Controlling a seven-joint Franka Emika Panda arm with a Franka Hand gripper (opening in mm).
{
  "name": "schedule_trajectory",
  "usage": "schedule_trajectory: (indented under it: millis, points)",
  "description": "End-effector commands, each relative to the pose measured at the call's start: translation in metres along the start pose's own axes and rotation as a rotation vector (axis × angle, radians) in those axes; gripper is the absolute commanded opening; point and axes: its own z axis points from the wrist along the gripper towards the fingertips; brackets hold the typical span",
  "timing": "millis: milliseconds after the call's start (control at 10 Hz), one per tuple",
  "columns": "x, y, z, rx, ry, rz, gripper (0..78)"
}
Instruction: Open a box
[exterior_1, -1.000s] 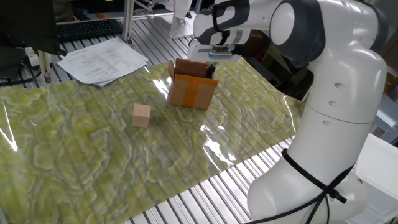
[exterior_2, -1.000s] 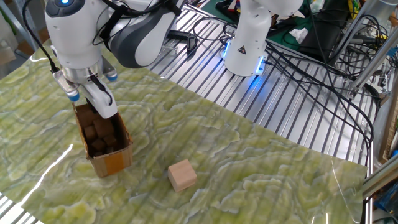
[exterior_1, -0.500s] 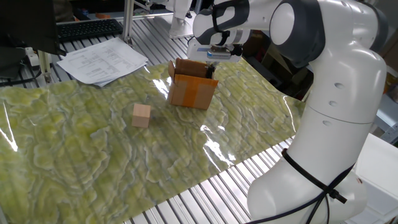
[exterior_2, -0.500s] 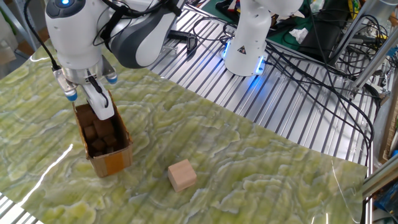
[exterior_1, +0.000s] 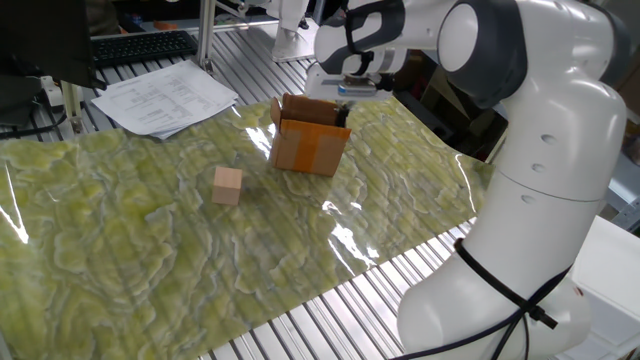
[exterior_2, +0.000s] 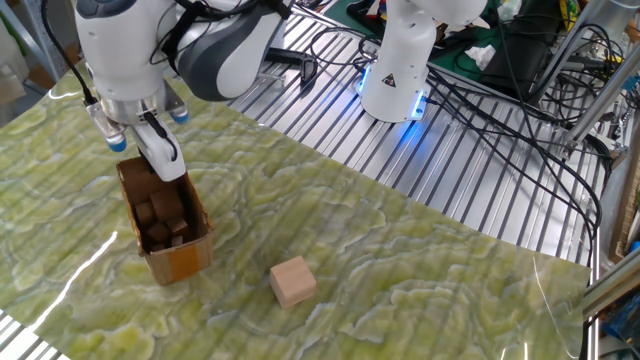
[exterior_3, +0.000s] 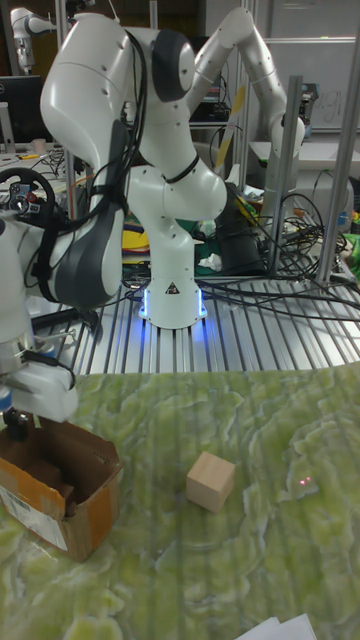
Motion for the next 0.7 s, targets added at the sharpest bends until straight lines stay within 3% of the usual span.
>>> schedule_trajectory:
  millis: [100, 500, 700]
  points:
    - [0.004, -0.022, -0.005, 0.003, 0.014, -0.020, 0.0]
    - [0.000, -0.055, 0.010, 0.000, 0.006, -0.073, 0.0]
    - [0.000, -0.062, 0.014, -0.009, -0.015, -0.067, 0.0]
